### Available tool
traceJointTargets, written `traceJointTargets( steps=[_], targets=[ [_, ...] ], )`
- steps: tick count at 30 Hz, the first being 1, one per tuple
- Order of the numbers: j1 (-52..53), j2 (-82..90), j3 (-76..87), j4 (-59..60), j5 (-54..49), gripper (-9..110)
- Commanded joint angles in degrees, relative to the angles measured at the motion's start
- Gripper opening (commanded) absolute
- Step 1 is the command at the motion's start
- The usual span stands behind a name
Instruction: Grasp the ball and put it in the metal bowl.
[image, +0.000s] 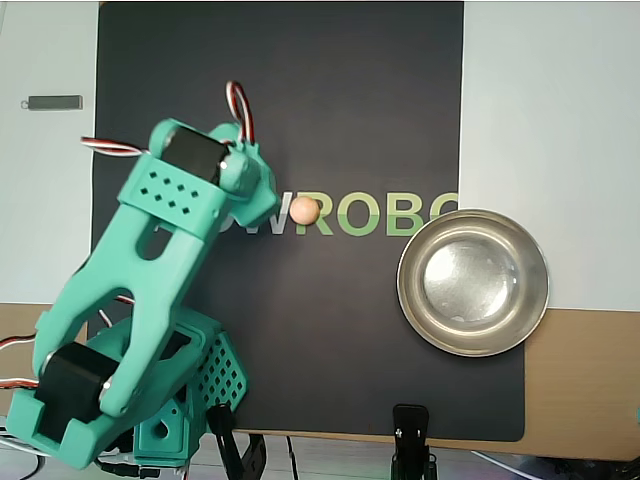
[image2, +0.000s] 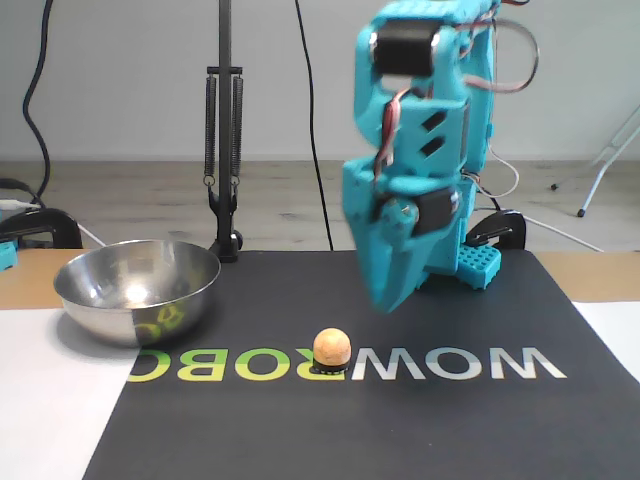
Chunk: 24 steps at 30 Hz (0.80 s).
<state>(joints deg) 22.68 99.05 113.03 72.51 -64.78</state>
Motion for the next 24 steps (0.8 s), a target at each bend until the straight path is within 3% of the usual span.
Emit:
traceJointTargets(
  steps=[1, 24],
  targets=[
    [0.5, 3.3, 3.2, -2.9, -0.4, 0],
    [7.4, 5.1, 4.2, -4.5, -7.1, 0]
  ],
)
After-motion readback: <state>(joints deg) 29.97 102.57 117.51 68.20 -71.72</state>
